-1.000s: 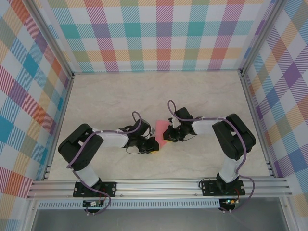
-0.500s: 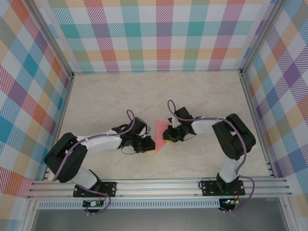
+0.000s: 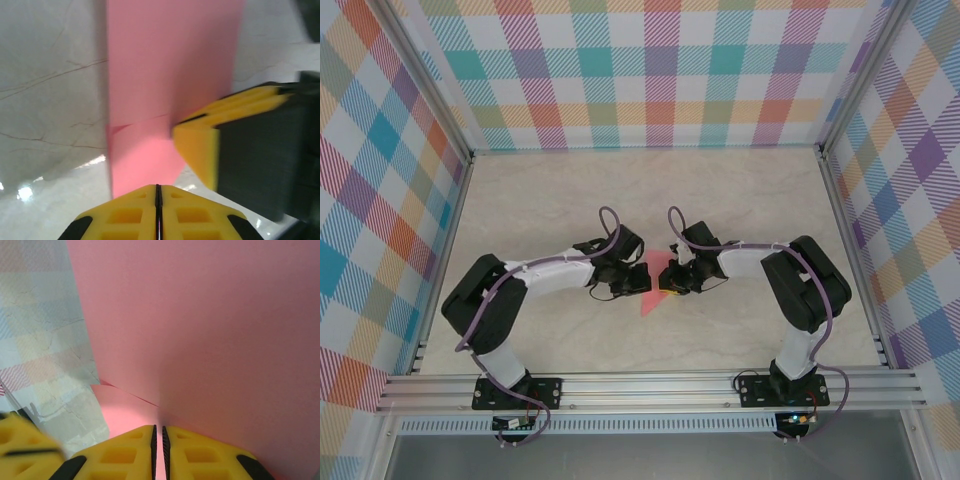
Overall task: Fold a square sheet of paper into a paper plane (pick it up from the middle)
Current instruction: Third fold the triangle at the center of the table.
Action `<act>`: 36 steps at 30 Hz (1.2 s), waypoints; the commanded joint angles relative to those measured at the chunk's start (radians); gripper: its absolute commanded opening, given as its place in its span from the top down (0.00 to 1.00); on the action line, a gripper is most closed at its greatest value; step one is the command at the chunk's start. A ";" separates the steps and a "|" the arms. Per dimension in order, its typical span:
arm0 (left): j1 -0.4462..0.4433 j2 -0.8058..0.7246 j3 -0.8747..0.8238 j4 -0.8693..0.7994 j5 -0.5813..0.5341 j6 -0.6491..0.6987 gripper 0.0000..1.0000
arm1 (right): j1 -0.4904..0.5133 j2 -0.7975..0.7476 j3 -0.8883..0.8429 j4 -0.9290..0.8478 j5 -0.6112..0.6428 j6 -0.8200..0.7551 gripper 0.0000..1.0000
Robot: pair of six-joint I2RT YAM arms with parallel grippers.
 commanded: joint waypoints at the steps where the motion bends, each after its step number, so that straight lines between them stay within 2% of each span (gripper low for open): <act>1: 0.012 0.041 0.020 -0.014 0.005 0.026 0.91 | 0.000 0.012 0.005 -0.040 0.070 0.012 0.85; 8: 0.010 0.090 0.002 -0.033 -0.029 0.043 0.93 | 0.000 -0.028 0.019 -0.061 0.065 0.014 0.83; 13: 0.012 0.102 -0.008 -0.017 -0.023 0.040 0.93 | 0.000 -0.139 0.016 -0.115 0.150 0.032 0.73; 18: 0.011 0.103 -0.001 -0.025 -0.016 0.051 0.93 | -0.004 -0.241 -0.011 -0.194 0.286 0.063 0.57; 21: 0.011 0.085 -0.005 -0.022 -0.014 0.051 0.93 | -0.014 -0.254 -0.042 -0.174 0.283 0.084 0.50; 28: 0.012 0.032 -0.008 0.000 -0.009 0.058 0.89 | -0.020 -0.197 -0.049 -0.117 0.218 0.127 0.49; 36: 0.011 0.020 0.019 -0.010 -0.056 0.088 0.89 | -0.020 -0.151 -0.053 -0.068 0.177 0.150 0.49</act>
